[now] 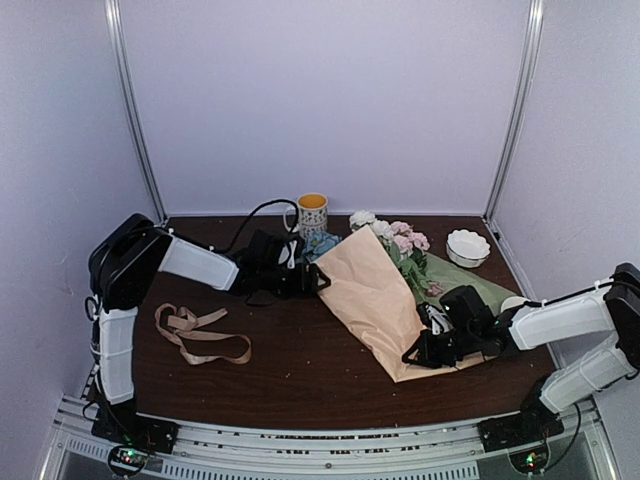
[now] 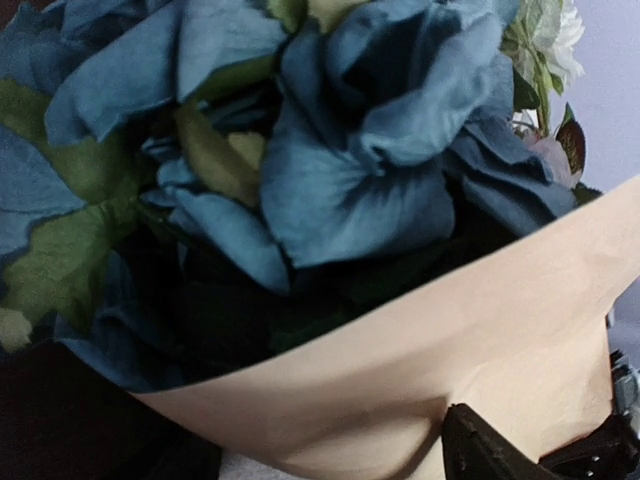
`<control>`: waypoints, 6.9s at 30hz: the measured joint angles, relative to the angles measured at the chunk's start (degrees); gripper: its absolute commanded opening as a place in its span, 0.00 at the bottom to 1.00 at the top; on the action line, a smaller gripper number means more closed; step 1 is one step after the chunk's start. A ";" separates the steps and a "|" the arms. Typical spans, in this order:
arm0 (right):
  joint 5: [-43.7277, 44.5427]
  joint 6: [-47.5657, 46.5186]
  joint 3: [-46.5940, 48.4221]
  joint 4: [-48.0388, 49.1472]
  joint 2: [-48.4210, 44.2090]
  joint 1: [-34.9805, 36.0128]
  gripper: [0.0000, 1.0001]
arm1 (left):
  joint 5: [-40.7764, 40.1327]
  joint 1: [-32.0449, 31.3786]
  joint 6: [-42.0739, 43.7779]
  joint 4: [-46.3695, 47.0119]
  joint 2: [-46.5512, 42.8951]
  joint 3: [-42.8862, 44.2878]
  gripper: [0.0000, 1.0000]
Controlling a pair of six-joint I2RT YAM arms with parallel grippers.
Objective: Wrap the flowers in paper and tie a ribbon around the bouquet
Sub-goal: Press the fold line of the 2/3-folded wrapping paper, then pick up the two-thirds-folded wrapping paper from the center of the board, then fold the two-thirds-folded wrapping paper at the center of the board.
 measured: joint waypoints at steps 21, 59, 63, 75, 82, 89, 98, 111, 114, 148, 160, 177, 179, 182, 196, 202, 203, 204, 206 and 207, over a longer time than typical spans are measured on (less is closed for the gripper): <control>1.60 -1.44 4.98 -3.50 1.86 4.61 0.00 | -0.20 1.73 -4.90 4.59 -0.74 -4.24 0.00; -1.18 4.83 9.40 5.31 12.00 10.54 0.00 | -29.05 -3.48 27.58 -24.20 -22.77 -3.80 0.39; -0.61 4.96 9.11 5.22 11.34 10.54 0.00 | -27.98 -8.79 32.44 -24.24 -20.61 0.44 0.41; 1.49 5.68 9.05 3.32 9.94 10.58 0.03 | -16.87 -9.75 42.69 -30.12 4.79 30.93 0.45; 5.53 4.70 9.14 -1.81 5.88 11.21 0.14 | -15.32 -9.92 44.30 -38.14 12.70 39.10 0.45; 11.41 5.25 7.50 -9.66 -3.67 11.58 0.41 | -15.23 -9.92 44.59 -44.76 18.80 48.57 0.45; 24.39 18.29 1.40 -30.36 -26.01 9.42 0.68 | -14.99 -9.92 44.74 -46.31 18.97 49.18 0.45; 27.82 32.24 -2.14 -38.91 -28.50 -0.26 0.68 | -14.69 -9.92 44.96 -46.31 18.97 49.16 0.45; 27.65 31.50 -1.70 -37.81 -24.52 -2.03 0.60 | -14.62 -9.92 45.11 -46.23 18.97 49.09 0.45; 24.13 21.84 -0.72 -32.61 -22.60 -3.82 0.00 | -13.57 -9.90 45.40 -46.36 19.19 48.70 0.45; 32.26 14.49 9.94 -36.96 -22.36 7.19 0.00 | -13.31 -9.90 45.38 -48.43 21.24 52.04 0.45; 42.14 -10.86 22.05 -36.41 -5.20 31.58 0.00 | -11.96 -9.31 45.33 -49.59 21.77 52.78 0.44; 42.07 -14.12 22.08 -35.34 -3.48 33.90 0.00 | -11.37 -9.11 45.29 -48.19 21.42 51.06 0.44; 42.05 -18.97 22.18 -33.75 -0.76 36.46 0.00 | -10.51 -8.66 44.94 -46.60 20.70 48.76 0.44; 42.64 -29.99 24.06 -29.09 15.12 38.75 0.00 | -3.43 -5.92 43.71 -39.58 14.60 38.16 0.51; 43.36 -30.51 26.10 -29.88 16.96 38.77 0.00 | -2.08 -5.75 44.30 -39.43 9.88 34.34 0.57; 43.45 -30.53 26.43 -30.16 16.98 38.77 0.00 | -1.90 -5.73 44.44 -39.50 8.61 33.48 0.58; 43.52 -30.62 26.77 -30.47 16.98 38.77 0.00 | -1.77 -5.70 44.54 -39.65 7.61 32.87 0.58; 43.60 -30.84 27.19 -30.88 16.98 38.77 0.00 | -1.36 -5.49 44.74 -39.74 5.35 31.45 0.58; 43.60 -30.86 27.28 -30.99 16.98 38.77 0.00 | -1.16 -5.29 44.81 -39.71 4.37 30.82 0.58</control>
